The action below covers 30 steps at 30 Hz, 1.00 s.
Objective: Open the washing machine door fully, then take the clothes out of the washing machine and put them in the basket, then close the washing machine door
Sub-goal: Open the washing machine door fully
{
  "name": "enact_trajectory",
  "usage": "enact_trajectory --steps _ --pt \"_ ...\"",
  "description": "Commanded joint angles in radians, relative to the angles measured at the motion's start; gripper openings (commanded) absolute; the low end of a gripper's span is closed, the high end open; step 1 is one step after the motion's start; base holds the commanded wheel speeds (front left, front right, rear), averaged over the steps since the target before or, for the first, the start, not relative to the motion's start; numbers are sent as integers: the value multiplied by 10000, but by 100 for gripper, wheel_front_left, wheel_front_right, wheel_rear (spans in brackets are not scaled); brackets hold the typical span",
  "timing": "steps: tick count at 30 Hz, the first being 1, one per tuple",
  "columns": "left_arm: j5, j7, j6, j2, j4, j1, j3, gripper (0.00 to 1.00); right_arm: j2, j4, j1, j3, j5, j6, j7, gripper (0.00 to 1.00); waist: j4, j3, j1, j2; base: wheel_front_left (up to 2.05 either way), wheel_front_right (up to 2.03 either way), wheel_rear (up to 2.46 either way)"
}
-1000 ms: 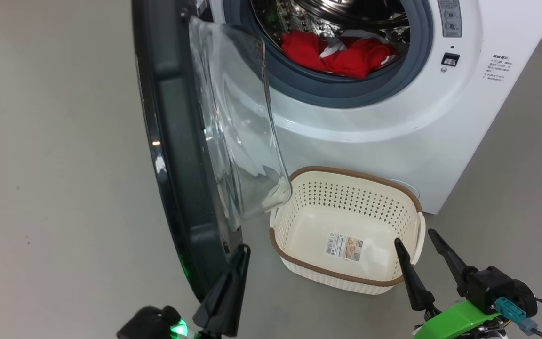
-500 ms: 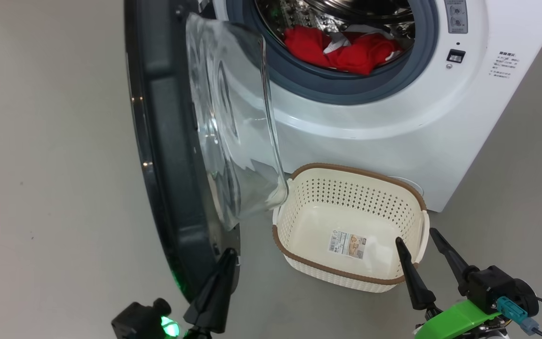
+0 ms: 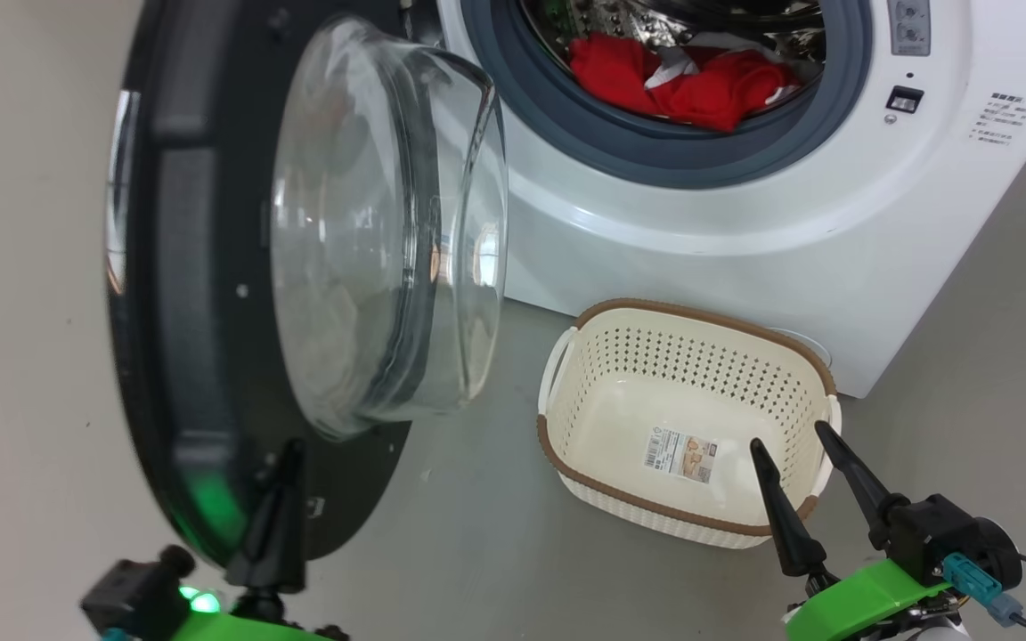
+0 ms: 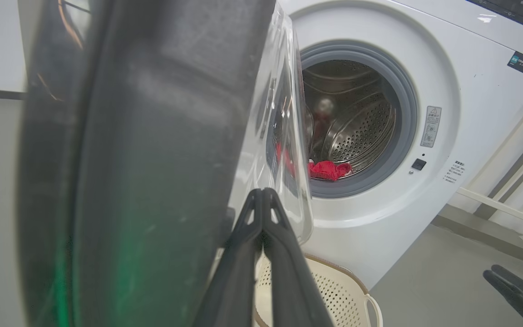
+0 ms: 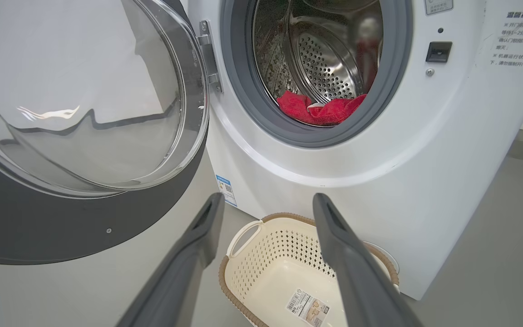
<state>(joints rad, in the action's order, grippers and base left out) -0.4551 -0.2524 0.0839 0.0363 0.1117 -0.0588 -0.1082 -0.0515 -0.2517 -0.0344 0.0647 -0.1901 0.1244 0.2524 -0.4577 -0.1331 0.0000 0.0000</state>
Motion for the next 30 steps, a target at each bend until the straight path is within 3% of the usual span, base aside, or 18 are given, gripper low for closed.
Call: enact_trajectory --steps 1,21,30 --pt "68 -94 34 139 -150 -398 555 0 9 265 -357 221 72 63 93 100 -36 -42 0 0 0 0 0" --pt "1021 -94 427 257 1726 -2012 4367 0 -193 189 -721 377 230 63 93 100 -40 -711 0 0 0 0 0" --pt "1493 -94 463 692 2631 -2939 5297 0 -315 131 -912 530 244 63 93 100 79 -902 0 0 0 0 0"
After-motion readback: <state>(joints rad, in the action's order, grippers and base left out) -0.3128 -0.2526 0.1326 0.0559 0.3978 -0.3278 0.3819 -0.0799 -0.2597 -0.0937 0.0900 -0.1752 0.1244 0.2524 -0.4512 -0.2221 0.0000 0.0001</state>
